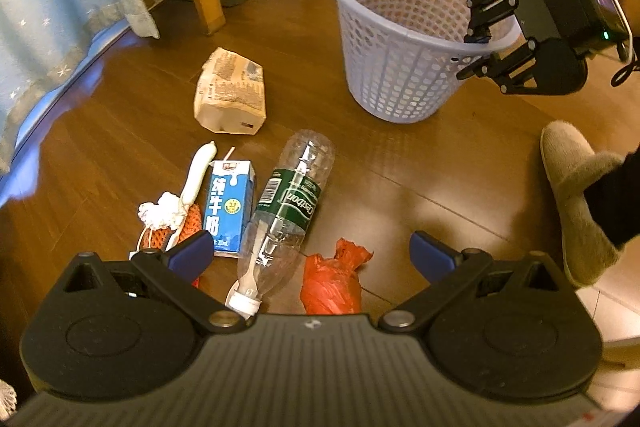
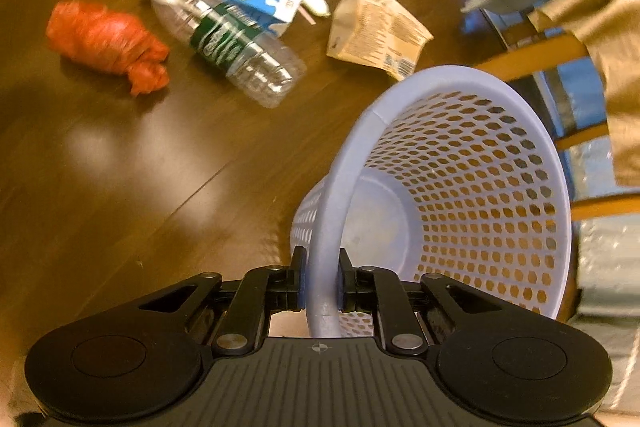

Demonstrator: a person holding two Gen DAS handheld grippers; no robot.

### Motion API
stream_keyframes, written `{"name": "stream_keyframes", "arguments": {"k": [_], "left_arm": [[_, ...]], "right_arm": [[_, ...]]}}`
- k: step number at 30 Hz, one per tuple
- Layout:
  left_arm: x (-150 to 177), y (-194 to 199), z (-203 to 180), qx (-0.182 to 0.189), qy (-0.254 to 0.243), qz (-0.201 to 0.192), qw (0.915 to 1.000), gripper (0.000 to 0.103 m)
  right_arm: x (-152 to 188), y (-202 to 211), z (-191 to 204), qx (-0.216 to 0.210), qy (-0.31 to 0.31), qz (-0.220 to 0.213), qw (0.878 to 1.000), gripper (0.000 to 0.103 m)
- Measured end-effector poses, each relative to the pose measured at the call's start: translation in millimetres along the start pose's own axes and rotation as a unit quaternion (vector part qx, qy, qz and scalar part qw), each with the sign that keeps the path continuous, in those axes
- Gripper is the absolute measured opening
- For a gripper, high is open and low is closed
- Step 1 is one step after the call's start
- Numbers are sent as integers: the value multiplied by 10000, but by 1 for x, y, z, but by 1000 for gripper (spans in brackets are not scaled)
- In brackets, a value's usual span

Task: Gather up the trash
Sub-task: 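Grasp the lavender wastebasket rim with the right gripper and lift it, then grasp the red plastic bag with the left gripper while the right holds the basket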

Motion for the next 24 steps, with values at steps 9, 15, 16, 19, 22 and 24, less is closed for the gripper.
{"name": "stream_keyframes", "arguments": {"k": [9,15,16,19,22,24], "left_arm": [[11,-4,5,23,-355,-36,9994,102],[41,-12,11,-2,-440,-26,9990,97],[46,-12,11,17,-478,-13,9989,97],[57,-17,9,71,-555,-16,9984,94],[61,-24,11,72,-517,-68,9986,94],[64,-29,14,89,-429,-77,9990,93]], "right_arm": [[-21,-9,29,490,650,105,9966,10],[-36,-18,35,686,931,176,9931,10],[-37,-19,37,719,1000,198,9922,10],[-40,-25,41,821,1133,291,9897,10],[-42,-29,44,917,1217,387,9876,10],[-43,-31,48,895,1287,428,9867,10]]}}
Point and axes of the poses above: each gripper's, at about its wrist camera, not at the fingertips, and y roughly against the way its jaws point, z to its left, x to its underside, the point moved 7 cm from there along -y, roughly the way its jaws point, and after that the axes turned 8 degrees about y, right-handed, at the moved point
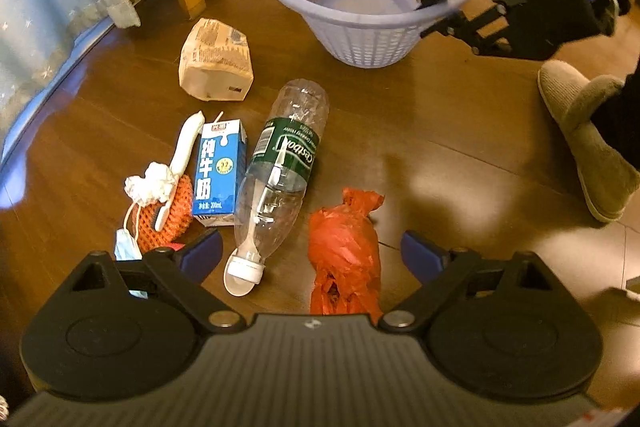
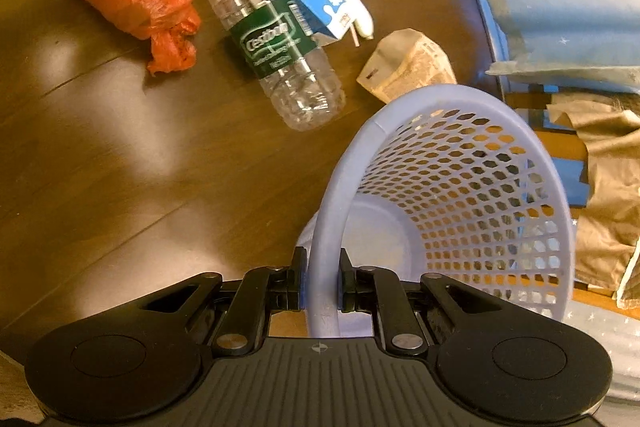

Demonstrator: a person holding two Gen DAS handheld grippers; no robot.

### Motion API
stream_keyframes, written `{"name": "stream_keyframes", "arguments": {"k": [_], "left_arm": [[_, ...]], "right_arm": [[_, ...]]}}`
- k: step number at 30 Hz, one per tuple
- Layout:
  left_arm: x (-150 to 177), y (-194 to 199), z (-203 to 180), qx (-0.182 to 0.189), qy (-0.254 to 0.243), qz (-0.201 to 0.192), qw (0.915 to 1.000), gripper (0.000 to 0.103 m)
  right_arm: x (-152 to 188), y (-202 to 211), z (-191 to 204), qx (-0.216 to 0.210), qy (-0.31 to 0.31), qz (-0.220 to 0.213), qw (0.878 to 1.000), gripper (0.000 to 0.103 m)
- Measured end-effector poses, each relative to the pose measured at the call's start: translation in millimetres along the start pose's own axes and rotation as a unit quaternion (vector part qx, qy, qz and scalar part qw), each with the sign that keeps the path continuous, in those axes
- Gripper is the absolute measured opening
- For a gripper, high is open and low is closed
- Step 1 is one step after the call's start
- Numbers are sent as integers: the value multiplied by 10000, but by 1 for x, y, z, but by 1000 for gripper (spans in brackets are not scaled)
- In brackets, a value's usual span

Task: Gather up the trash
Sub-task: 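Grasp the red plastic bag with the left gripper while the right holds the basket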

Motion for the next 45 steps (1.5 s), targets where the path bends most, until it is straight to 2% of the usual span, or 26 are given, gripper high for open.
{"name": "stream_keyframes", "arguments": {"k": [6,12,17,23,36,41,45], "left_arm": [[7,-18,-3,-16,279,-103,9996,93],[17,-40,-17,-82,490,-114,9987,84],[23,-49,-21,-188,586,-136,9980,82],[24,-52,-21,-245,775,-202,9965,79],[35,-77,-25,-254,469,96,9985,60],[37,-81,-21,-230,433,152,9987,57],[40,-84,-21,-221,399,229,9987,48]], "right_arm": [[-9,-8,5,-105,328,13,9994,10],[-10,-26,2,-79,524,49,9986,10],[-4,-32,7,82,635,42,9979,10],[9,-34,18,108,781,227,9966,10],[0,-25,12,-52,475,142,9988,10],[-1,-22,12,-58,416,131,9990,10],[-3,-21,14,-53,464,101,9989,10]]}}
Point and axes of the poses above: each gripper's, at about its wrist camera, not at the fingertips, and y roughly against the way its jaws point, z to its left, x to its underside, the point moved 7 cm from there along -y, roughly the way its jaws point, and after that the axes turned 8 degrees about y, right-handed, at the moved point
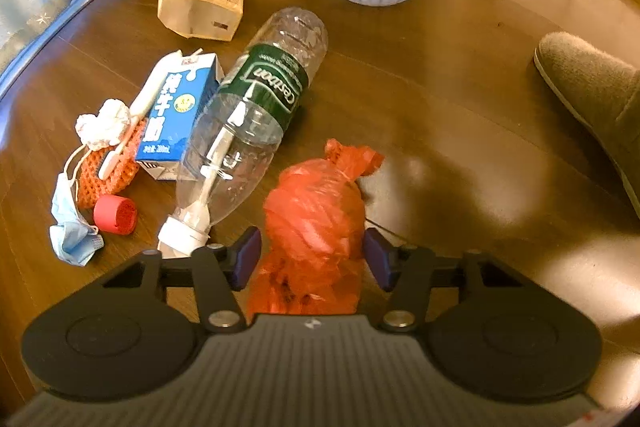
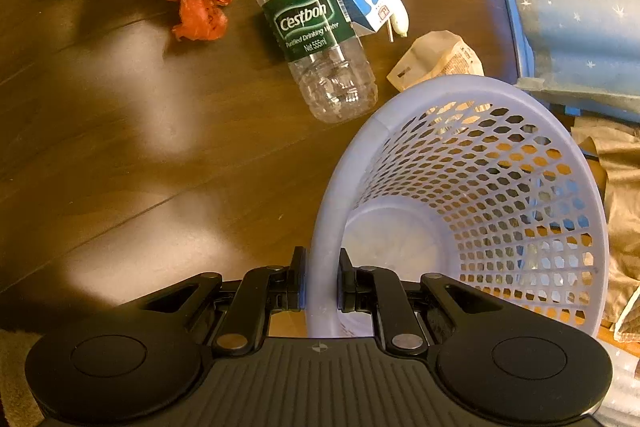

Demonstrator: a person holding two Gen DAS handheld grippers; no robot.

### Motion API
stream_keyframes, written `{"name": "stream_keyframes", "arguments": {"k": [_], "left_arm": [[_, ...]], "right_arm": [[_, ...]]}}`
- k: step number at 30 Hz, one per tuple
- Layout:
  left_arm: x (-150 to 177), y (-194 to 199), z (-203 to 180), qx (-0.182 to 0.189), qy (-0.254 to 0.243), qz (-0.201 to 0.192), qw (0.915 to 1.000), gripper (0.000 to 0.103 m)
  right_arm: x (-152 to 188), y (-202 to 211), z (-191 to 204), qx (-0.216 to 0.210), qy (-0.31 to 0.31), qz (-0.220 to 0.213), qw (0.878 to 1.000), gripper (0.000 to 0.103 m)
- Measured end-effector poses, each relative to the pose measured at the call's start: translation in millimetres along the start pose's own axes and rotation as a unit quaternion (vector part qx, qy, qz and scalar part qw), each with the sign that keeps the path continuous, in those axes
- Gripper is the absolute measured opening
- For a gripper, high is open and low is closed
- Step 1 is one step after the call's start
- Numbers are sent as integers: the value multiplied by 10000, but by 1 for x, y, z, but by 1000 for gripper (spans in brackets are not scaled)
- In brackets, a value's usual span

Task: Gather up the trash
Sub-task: 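Grasp the red plastic bag with the left gripper while the right holds the basket, then carry the red bag into the basket and open the left gripper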

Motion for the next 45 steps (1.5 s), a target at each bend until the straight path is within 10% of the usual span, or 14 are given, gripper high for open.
{"name": "stream_keyframes", "arguments": {"k": [9,22,45], "left_arm": [[3,2,-1,55,-29,15,10000,28],[-29,49,7,-55,89,-330,9994,26],[-210,96,-16,860,-1139,-1579,9771,27]], "right_arm": [[0,0,2,-4,-27,-30,10000,10],[2,2,4,8,-67,-54,10000,10],[5,1,2,16,-150,-159,9998,10]]}}
Point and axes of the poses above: each gripper's, at about its wrist camera, not at the fingertips, and y roughly against the way its jaws point, z to its left, x to its underside, the point moved 7 cm from there along -y, roughly the way its jaws point, and after that the axes turned 8 degrees about y, right-handed, at the moved point
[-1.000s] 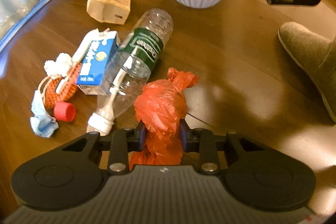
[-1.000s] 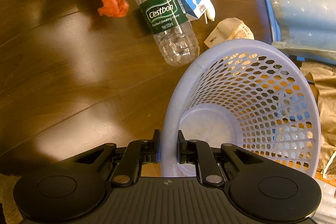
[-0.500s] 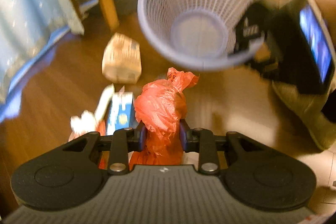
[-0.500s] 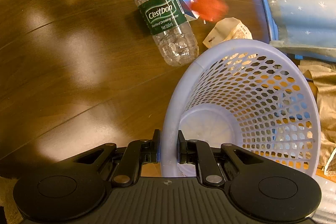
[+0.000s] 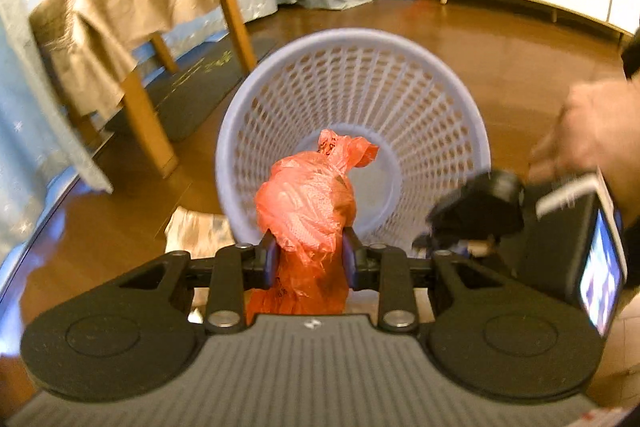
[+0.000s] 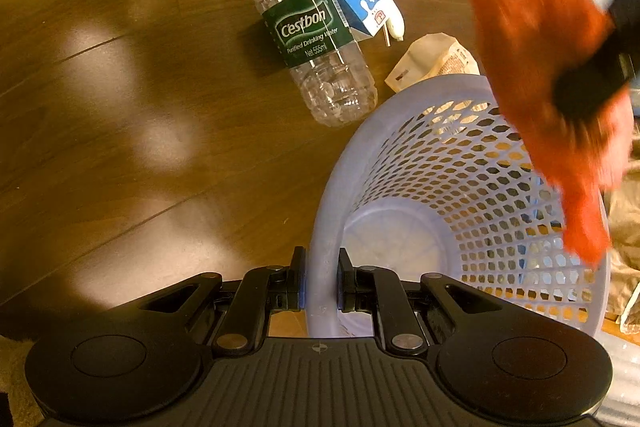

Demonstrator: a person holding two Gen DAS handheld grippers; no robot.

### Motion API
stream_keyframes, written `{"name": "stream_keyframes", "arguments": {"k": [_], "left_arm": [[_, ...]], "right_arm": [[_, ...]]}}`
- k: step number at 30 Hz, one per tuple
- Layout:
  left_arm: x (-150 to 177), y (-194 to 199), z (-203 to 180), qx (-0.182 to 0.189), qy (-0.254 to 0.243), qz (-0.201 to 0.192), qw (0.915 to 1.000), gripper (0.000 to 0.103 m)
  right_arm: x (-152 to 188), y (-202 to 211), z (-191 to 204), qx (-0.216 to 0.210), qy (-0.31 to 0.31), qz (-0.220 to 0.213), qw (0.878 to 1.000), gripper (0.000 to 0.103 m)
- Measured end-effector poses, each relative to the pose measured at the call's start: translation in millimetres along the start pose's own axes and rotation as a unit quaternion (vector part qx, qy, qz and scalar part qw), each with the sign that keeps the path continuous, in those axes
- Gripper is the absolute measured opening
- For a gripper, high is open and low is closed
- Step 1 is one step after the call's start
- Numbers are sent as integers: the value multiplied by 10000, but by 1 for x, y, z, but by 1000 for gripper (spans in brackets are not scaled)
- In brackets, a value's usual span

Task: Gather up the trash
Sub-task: 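Carry the red bag into the basket and open the left gripper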

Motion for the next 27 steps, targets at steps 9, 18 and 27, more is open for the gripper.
{"name": "stream_keyframes", "arguments": {"k": [9,18,27], "left_arm": [[-36,-23,3,290,108,-409,9987,64],[-21,4,45,-301,457,-475,9974,64],[53,17,100,-1093,878,171,9900,64]], "right_arm": [[1,-2,-3,-27,-73,-33,10000,10],[2,-1,-6,-39,-128,-26,9999,10],[4,2,-4,-52,-148,8,9999,10]]}}
Point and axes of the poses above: each gripper's, at about its wrist camera, not at the fingertips, and y roughly against the way its jaws point, z to its left, x to its underside, the point moved 7 cm from there along -y, roughly the way its jaws point, and after that the axes turned 8 degrees about y, right-handed, at the moved point
